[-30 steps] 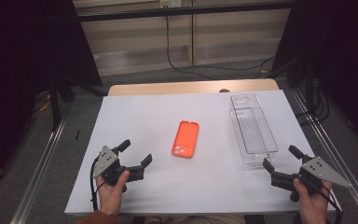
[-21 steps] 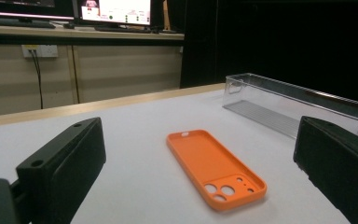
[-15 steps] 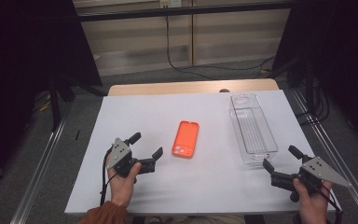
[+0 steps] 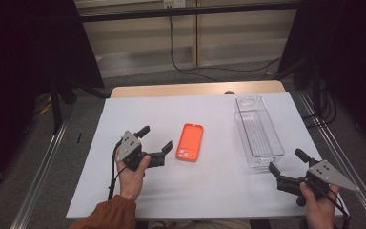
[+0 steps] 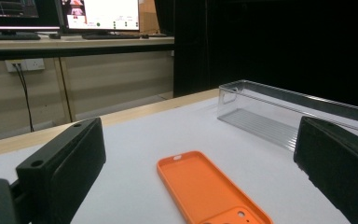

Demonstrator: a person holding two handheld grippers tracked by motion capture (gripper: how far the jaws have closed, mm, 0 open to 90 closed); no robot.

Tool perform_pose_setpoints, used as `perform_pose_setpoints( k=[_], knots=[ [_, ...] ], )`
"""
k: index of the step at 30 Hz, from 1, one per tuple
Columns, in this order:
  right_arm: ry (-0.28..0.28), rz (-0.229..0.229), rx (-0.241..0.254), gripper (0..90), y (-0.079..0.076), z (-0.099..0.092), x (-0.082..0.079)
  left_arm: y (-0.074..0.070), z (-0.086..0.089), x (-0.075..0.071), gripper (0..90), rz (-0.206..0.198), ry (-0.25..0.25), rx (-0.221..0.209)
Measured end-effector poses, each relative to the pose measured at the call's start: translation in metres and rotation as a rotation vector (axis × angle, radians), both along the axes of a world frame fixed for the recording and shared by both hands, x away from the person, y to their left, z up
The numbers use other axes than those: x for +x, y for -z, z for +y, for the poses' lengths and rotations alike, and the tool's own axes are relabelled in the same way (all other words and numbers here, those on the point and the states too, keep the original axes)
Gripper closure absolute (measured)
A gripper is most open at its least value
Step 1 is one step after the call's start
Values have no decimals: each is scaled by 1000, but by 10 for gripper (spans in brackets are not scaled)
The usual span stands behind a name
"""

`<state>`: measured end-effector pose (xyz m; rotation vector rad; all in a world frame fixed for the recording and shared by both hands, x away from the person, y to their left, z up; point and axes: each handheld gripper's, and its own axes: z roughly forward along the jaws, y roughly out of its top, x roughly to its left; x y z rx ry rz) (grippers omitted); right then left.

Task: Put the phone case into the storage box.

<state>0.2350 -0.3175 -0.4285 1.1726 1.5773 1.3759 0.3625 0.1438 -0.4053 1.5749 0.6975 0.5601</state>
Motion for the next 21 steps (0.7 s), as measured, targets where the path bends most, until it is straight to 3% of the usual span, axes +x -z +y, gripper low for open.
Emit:
perform_pose_setpoints(
  k=[4,21],
  knots=[
    [1,-1,-2,0,0,0,0,3,-4,7,20,25,17,2],
    [-1,0,-3,0,0,0,0,-6,-32,34,20,5,35,20]
  ],
)
